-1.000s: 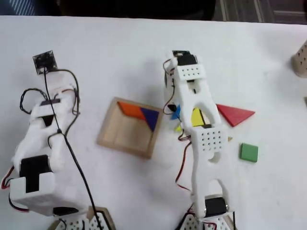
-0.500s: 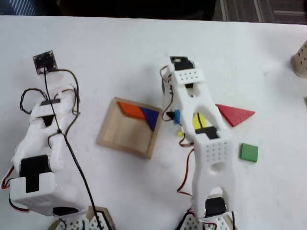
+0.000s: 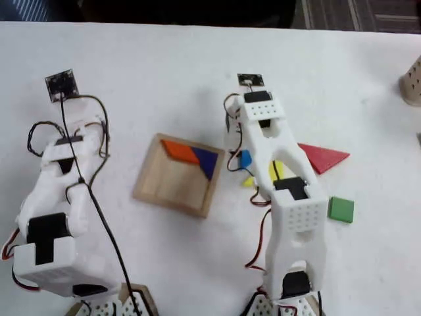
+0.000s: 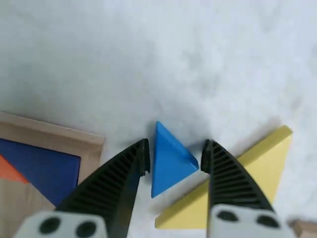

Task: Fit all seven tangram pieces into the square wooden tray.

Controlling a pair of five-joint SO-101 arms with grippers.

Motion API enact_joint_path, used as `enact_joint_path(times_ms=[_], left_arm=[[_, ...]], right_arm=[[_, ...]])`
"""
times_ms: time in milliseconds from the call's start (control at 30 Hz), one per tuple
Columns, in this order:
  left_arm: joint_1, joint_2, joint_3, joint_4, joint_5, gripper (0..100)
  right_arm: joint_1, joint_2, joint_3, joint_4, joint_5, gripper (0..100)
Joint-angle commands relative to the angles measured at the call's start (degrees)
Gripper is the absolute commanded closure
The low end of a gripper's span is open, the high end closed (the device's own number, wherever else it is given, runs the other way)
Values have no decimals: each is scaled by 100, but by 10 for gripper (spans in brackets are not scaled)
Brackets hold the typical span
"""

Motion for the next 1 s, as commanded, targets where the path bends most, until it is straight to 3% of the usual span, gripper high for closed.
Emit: enact_joint_path(times_ms=[0, 333, 533, 967], left_arm=[[40, -22, -273, 18, 18, 977], [48, -22, -273, 18, 18, 977], [48, -22, -273, 18, 18, 977], [40, -22, -281, 18, 18, 977]], right_arm=[[136, -101, -26, 180, -264, 822], [154, -338, 70, 207, -316, 823], [163, -330, 97, 101, -360, 893], [224, -409, 53, 330, -360, 896]])
